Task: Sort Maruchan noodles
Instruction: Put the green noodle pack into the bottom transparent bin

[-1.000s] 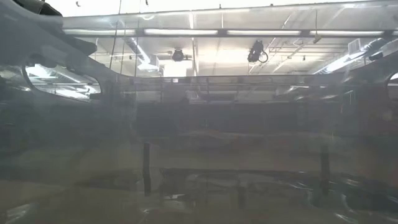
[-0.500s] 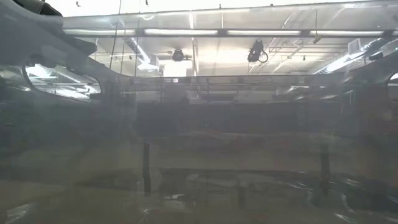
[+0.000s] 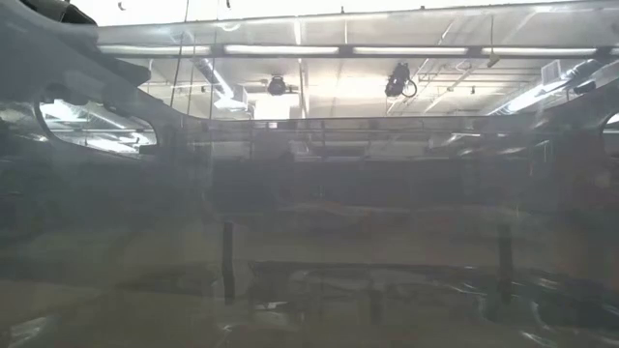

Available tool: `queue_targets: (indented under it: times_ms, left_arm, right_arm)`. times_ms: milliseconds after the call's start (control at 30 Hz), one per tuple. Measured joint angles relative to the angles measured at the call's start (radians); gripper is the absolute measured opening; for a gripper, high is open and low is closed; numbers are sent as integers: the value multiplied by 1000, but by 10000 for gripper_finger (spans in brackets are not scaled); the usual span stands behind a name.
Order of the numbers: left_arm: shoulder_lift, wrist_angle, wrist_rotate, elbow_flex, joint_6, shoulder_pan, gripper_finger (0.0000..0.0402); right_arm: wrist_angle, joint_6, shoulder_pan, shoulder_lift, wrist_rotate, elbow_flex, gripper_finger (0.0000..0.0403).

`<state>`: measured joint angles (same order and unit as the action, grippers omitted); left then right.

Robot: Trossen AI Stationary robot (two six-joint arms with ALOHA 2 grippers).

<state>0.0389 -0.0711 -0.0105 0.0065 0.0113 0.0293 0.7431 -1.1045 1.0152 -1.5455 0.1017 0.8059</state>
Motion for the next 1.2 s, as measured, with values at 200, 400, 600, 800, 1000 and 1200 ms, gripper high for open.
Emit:
queue_targets:
  times_ms: [200,400,600,800,1000,1200]
  left_arm:
    - [0,0,0,0,0,0,25]
    - [0,0,0,0,0,0,25]
    - [0,0,0,0,0,0,25]
    - [0,0,0,0,0,0,25]
    - [0,0,0,0,0,0,25]
    - [0,-2,0,0,0,0,25]
  right_arm:
    - [-20,35,-1,-2,4,-1,140]
    - [-26,35,0,-3,10,-1,49]
    - [43,30,0,8,-5,31,10]
    - [312,-12,12,65,-27,164,6]
    - [591,-106,67,92,-42,310,5]
    - [807,-236,153,92,-172,418,5]
